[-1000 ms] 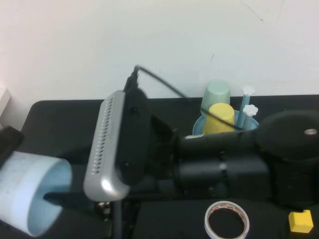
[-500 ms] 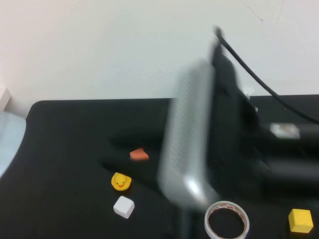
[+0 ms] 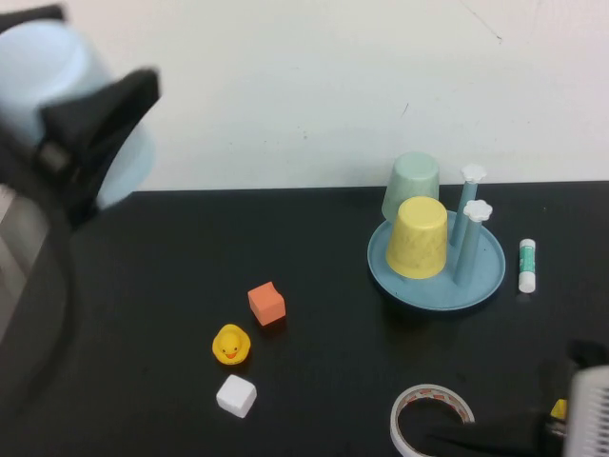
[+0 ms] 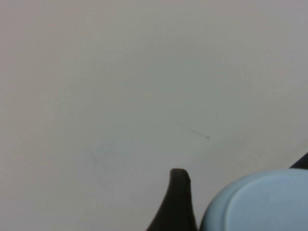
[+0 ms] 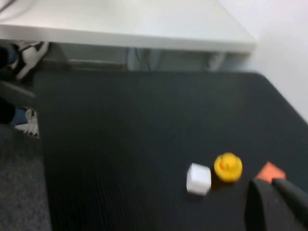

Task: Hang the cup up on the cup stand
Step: Place the cup on the cup holder

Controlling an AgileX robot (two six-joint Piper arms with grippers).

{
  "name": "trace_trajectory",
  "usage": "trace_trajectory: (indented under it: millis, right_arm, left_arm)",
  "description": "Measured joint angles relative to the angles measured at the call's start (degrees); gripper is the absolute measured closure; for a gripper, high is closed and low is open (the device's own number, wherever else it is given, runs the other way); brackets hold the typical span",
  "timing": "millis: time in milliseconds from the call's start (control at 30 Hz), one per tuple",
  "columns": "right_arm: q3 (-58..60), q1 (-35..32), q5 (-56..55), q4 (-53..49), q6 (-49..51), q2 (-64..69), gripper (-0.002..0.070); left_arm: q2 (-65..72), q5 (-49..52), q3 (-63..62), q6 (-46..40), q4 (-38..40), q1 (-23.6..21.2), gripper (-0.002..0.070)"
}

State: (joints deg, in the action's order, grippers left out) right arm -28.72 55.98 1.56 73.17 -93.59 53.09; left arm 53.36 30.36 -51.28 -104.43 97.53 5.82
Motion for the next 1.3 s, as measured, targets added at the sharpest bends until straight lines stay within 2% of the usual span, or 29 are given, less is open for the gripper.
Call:
trace_trajectory:
  millis: [167,300,500,633,867,1033,1167,1300]
  right_arm:
    - [6.23,0.0,-3.19,7.41,0.0,-5.78,0.0676]
    - [7.84,0.0,-2.36,11.3,0.0,-8.59,0.0676]
    - [8.12,0.0,1.66,12.02,0.0,-9.28,0.0677]
    - [8.12,0.0,4.24,9.9,0.0,-9.85,0.0677]
    - [8.14,0.0,2.51,5.07,0.0,-13.78,0.0678]
    - [9.62,0.0,-4.2,5.24,0.0,-14.99,0.0678]
    - [12.72,0.0,-11.05,12.14,-2.32,-14.99,0.0678]
    - [15.68,0.0,-19.11,23.29,-11.25,-14.99,0.0678]
  left_arm:
    - [10.85,-0.08,-8.88,6.07,-0.21,2.94,0.0116]
    - [19.28,-3.79,-15.93,7.13,-0.21,10.83,0.0117]
    - [33.03,-16.66,-28.03,7.75,0.25,24.54,0.0117]
    - [43.09,-19.12,-36.82,8.35,0.37,29.6,0.0117]
    - [60.56,-19.74,-53.45,8.48,0.55,31.59,0.0117]
    - [72.21,-20.1,-64.81,8.48,0.55,31.59,0.0117]
    - [80.61,-20.13,-73.26,8.48,0.6,31.59,0.0117]
    - [86.64,-20.13,-79.41,8.48,0.6,31.59,0.0117]
